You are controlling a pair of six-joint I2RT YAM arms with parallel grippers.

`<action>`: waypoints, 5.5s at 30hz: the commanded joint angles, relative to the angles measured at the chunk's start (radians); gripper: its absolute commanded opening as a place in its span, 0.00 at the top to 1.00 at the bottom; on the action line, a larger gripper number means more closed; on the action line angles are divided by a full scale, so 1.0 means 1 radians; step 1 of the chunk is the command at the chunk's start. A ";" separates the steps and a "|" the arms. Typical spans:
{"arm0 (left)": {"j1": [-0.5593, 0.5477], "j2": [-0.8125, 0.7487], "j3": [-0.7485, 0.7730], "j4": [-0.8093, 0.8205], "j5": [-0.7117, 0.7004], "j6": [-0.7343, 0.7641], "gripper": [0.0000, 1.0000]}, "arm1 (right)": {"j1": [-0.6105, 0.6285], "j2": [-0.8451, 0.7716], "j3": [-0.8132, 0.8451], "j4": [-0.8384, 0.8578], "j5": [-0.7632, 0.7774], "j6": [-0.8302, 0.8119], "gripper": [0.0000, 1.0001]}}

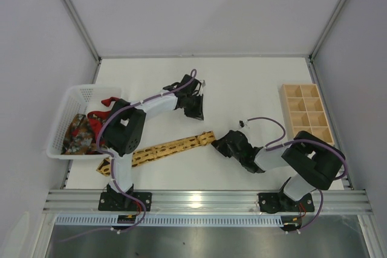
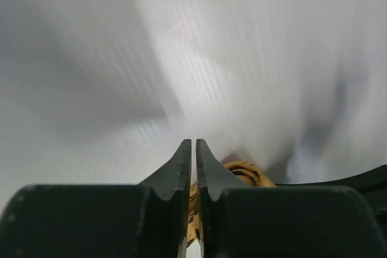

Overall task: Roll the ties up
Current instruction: Roll the tie

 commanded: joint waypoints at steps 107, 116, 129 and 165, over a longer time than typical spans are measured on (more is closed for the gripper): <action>-0.037 -0.229 -0.456 0.233 0.054 -0.063 1.00 | -0.437 0.491 0.359 0.237 -1.186 -0.419 1.00; -0.023 -0.184 -0.483 0.250 0.029 -0.051 1.00 | -0.427 0.502 0.393 -0.050 -1.061 -0.566 1.00; -0.007 -0.143 -0.552 0.308 0.025 -0.055 1.00 | -0.482 0.293 0.549 -0.455 -1.060 -0.819 0.59; 0.124 -0.080 -0.813 0.621 0.158 -0.072 1.00 | -0.411 0.571 0.623 -0.399 -1.176 -0.919 0.46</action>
